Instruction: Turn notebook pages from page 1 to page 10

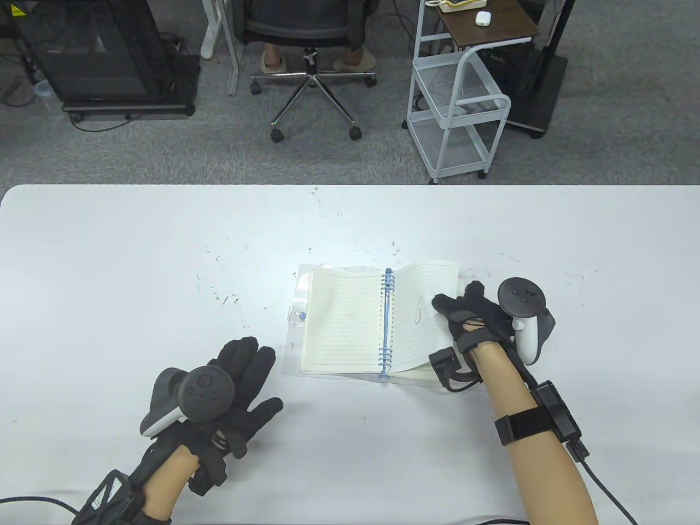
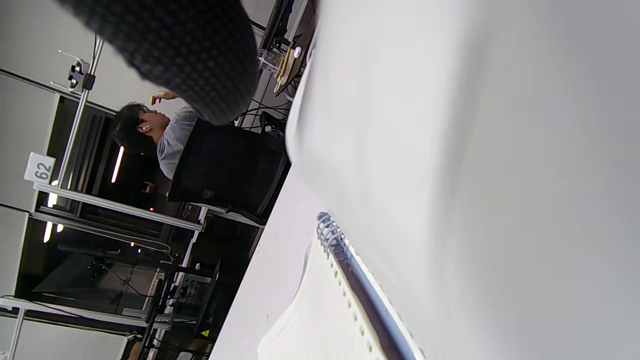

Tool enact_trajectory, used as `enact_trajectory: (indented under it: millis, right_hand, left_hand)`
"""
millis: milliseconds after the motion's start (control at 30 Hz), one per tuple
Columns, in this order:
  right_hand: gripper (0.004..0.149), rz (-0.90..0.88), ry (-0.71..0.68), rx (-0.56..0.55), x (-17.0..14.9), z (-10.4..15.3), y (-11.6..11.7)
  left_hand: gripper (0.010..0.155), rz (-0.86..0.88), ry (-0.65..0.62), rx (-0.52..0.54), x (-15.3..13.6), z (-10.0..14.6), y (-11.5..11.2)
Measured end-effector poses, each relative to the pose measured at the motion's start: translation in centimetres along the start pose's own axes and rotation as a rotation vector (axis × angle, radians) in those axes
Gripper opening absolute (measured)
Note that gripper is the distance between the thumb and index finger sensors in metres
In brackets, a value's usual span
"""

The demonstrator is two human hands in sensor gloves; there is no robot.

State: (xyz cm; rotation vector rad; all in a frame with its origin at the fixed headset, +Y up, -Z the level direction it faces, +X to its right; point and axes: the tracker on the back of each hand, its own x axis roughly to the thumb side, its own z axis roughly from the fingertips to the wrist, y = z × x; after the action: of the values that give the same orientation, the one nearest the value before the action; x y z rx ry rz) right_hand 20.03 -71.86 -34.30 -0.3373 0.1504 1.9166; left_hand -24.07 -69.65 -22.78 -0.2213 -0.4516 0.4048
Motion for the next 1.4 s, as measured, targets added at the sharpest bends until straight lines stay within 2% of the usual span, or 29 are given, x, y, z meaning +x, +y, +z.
enact_trajectory:
  millis: [267,400,700,1033,1400]
  right_hand:
    - [0.071,0.033,-0.044,0.014,1.0,0.3,1.7]
    - [0.069,0.020,-0.071,0.021,2.4,0.2,3.0]
    - [0.067,0.098,-0.120,0.065,4.9,-0.6,7.5]
    - [0.064,0.251,-0.121,0.132,4.5,-2.3,13.6]
    - [0.063,0.404,-0.089,0.233,3.9,-3.2,17.5]
  left_hand:
    - [0.086,-0.002,-0.002,-0.005,0.0,-0.1,0.0]
    - [0.086,-0.003,-0.004,-0.005,0.0,-0.1,0.0]
    - [0.086,-0.001,-0.011,-0.003,0.1,0.0,0.0]
    - [0.086,0.002,-0.017,0.000,0.1,0.0,0.0]
    - [0.086,-0.004,-0.013,0.004,-0.1,0.0,0.3]
